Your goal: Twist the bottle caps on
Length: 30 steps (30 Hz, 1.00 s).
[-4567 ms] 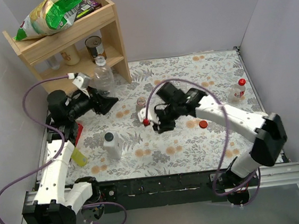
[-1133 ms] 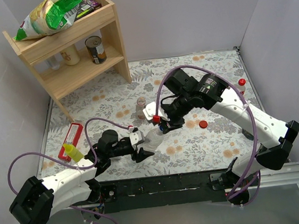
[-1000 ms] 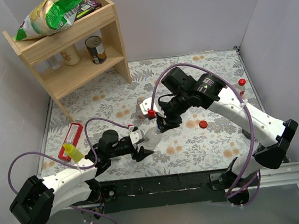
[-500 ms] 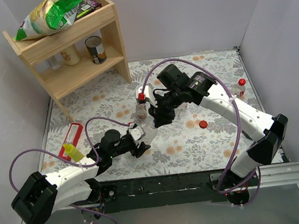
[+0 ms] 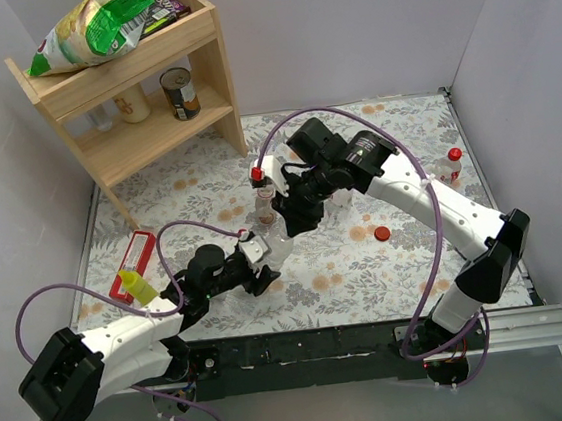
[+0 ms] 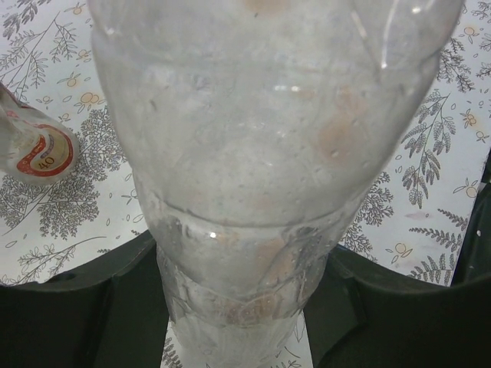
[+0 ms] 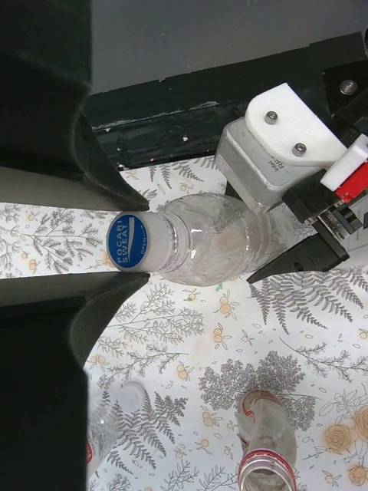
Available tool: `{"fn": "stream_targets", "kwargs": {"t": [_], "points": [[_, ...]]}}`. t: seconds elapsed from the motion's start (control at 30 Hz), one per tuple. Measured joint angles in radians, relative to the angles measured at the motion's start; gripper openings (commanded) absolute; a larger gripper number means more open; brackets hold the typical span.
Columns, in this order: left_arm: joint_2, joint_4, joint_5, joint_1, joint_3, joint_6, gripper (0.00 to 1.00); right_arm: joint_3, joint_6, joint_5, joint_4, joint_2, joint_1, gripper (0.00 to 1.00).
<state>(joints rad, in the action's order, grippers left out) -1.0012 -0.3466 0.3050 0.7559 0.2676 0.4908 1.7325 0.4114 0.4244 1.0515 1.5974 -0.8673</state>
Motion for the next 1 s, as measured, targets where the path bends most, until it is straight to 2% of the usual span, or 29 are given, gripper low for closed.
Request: {"fn": "stream_targets", "kwargs": {"t": [0.2,0.43,0.63,0.67,0.77,0.87,1.0], "points": [[0.014,-0.016,0.019,-0.002,-0.019,0.002,0.00,0.075,0.018,-0.004,0.071,0.045,-0.013,0.37],[0.014,-0.039,0.045,-0.001,-0.032,0.011,0.00,0.090,0.041,-0.004,0.111,0.050,-0.019,0.48],[0.018,-0.096,0.067,-0.002,-0.033,0.042,0.00,0.115,0.064,-0.008,0.167,0.053,-0.019,0.68],[0.017,-0.101,0.071,-0.002,-0.033,0.046,0.00,0.118,0.066,-0.008,0.174,0.054,-0.020,0.75],[0.012,-0.112,0.078,-0.002,-0.033,0.058,0.00,0.123,0.072,-0.009,0.187,0.054,-0.022,0.87],[0.010,-0.122,0.089,-0.002,-0.033,0.067,0.00,0.126,0.080,-0.031,0.200,0.054,-0.023,0.92],[0.009,-0.116,0.129,-0.003,-0.032,0.068,0.00,0.126,0.122,-0.030,0.204,0.048,0.011,0.92]]}}
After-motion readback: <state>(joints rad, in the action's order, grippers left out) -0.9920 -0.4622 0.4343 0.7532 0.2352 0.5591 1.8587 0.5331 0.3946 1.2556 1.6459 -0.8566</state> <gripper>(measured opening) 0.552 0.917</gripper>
